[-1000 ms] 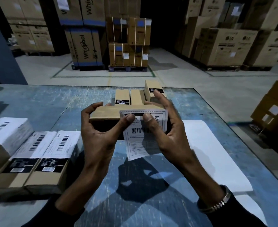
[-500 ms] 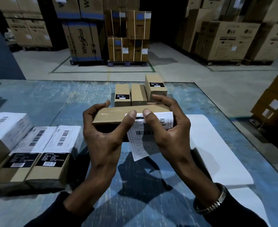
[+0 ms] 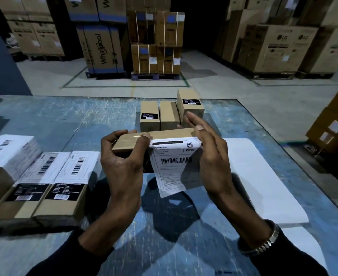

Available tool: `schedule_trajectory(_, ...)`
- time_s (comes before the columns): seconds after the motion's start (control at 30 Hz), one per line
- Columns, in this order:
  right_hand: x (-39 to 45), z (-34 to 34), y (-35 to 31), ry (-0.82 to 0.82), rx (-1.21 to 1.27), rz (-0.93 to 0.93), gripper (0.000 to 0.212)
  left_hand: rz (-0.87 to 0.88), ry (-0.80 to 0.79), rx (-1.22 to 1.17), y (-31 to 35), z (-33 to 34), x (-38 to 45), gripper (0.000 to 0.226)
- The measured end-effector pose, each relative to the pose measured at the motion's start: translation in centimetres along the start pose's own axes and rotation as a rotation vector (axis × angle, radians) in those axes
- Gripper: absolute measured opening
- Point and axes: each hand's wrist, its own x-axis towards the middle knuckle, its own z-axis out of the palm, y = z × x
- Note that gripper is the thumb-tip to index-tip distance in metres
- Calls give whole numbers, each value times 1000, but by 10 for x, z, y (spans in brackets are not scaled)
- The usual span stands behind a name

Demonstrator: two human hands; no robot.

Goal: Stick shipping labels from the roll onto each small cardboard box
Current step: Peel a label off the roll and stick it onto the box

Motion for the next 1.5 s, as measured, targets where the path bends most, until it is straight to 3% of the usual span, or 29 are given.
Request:
schedule_trajectory(0.27, -3, 0, -4, -42, -124, -12, 65, 92, -53, 112, 6, 4, -13, 77)
schedule_trajectory(0.53, -2, 2, 0, -9, -81, -39, 33, 53, -19, 70, 0, 0, -3, 63)
schedule_trajectory(0.93, 8, -2, 2, -146, 12, 84, 64, -93, 9, 36, 3, 2, 2, 46)
schedule_trajectory(1.17, 8, -4, 5, -171, 0, 72, 48, -155, -10, 39, 5, 2, 5, 48)
schedule_trajectory(1.5, 4, -3, 4, -164, -18, 16, 54, -167, -5, 67, 4, -2, 8, 50)
